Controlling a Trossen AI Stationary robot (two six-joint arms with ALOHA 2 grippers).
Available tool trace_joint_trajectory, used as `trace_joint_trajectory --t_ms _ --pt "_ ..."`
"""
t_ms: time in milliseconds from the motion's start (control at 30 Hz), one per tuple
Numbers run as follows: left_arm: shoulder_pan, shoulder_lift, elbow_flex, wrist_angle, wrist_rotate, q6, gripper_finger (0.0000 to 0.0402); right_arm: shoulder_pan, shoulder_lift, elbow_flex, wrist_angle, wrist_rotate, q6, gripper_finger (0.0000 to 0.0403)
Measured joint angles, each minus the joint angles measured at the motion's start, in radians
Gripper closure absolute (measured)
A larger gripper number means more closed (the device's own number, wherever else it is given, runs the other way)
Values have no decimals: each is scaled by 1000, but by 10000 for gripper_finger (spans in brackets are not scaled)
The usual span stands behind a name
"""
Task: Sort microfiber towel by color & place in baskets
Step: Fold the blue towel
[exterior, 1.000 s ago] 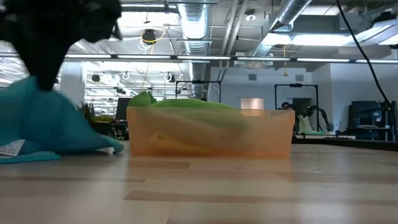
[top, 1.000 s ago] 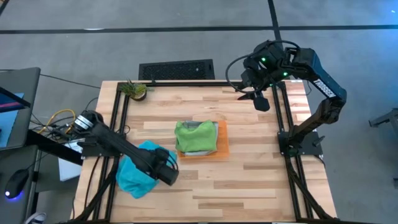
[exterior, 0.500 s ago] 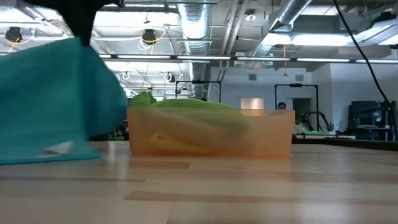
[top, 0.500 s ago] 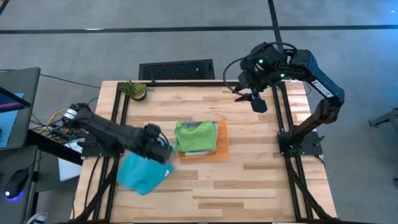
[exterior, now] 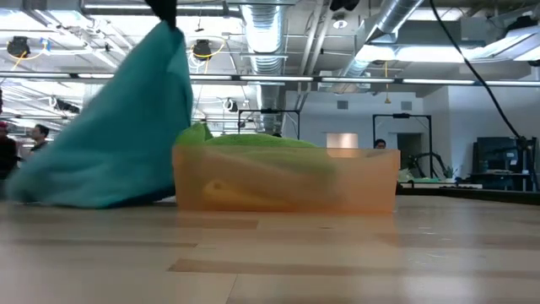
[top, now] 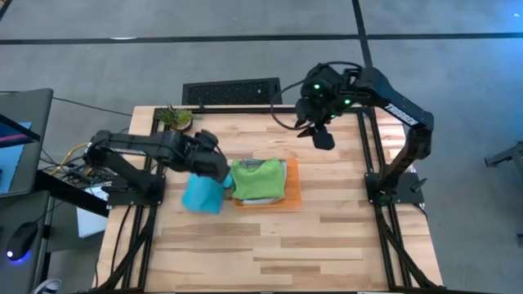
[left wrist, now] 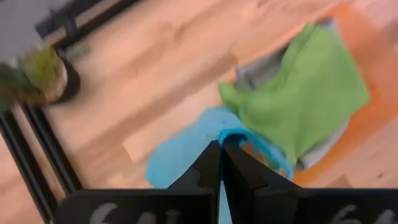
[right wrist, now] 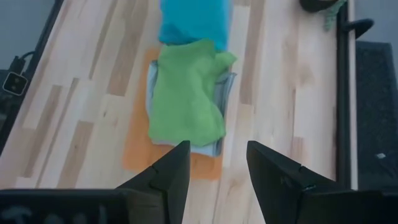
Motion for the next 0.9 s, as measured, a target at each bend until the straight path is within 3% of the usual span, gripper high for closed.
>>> trace_joint_trajectory --t_ms 133,567,900 --pt "65 0 78 0 -26 116 402 0 28 0 11 0 0 221" --pt "244 1 199 0 -31 385 402 69 100 3 370 1 -53 221" --pt "426 12 302 38 -40 566 402 56 42 0 323 157 -42 221"
